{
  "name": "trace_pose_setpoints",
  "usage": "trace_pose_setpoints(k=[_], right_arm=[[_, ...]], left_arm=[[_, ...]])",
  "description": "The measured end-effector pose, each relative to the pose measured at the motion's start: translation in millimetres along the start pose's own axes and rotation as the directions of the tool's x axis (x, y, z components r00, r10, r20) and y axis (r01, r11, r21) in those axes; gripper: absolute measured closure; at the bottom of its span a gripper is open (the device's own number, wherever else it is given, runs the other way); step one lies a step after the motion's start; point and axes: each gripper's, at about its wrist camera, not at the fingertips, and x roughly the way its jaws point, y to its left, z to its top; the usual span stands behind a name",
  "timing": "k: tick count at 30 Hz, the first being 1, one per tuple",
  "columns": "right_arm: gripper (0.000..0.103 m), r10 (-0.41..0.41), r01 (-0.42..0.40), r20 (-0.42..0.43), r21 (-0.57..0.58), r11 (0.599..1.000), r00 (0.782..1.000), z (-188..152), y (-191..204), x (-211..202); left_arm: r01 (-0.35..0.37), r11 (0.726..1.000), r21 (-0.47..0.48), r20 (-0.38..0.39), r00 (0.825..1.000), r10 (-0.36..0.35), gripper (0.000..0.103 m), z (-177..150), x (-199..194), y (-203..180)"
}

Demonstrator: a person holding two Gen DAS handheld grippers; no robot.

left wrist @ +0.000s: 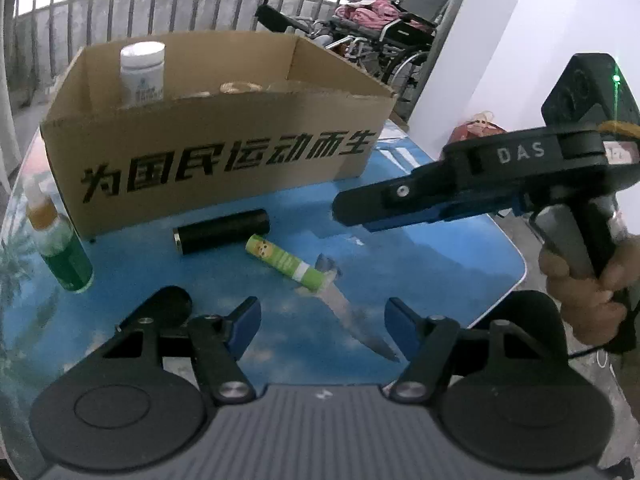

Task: Organize rigid objects
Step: 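Move the right tool back to the green-yellow glue stick, then close the right tool around the green-yellow glue stick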

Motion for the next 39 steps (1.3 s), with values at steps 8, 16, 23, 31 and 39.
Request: trace_pose_setpoints(k=[8,16,23,31,39], right_arm=[[0.056,-0.025,0.027,-0.053,0.026,0.999,0.998,4.2,-10.9,37.6],[0.067,-0.033,0.037,-0.083,0.050,0.998,0.996,7.1,-22.0,53.2],[0.079,-0.018,0.027,-0.121,0.070,0.997,0.992,1.5,-29.3,66.9],[0.083,-0.004,0.012,-0.139,0.051,0.999,0.990,-0.7,-24.8,70.6],[0.086,-0.021,0.020,-0.159,-0.007,1.000,0.987,-2.1,-15.7,75.0]], left_arm=[[0.018,0.998,-0.052,-0.006,1.000,-0.018,0.037,6.0,18.8,9.9],[0.031,0.997,-0.074,-0.036,0.999,-0.034,0.050,18.1,36.0,13.3],[0.021,0.996,-0.083,-0.081,0.996,-0.028,0.060,21.0,47.3,16.2],[-0.007,0.999,-0.031,-0.091,0.996,0.004,0.065,21.4,51.2,10.1],[-0.035,0.999,-0.027,-0.074,0.997,0.033,0.070,20.3,50.5,7.6]])
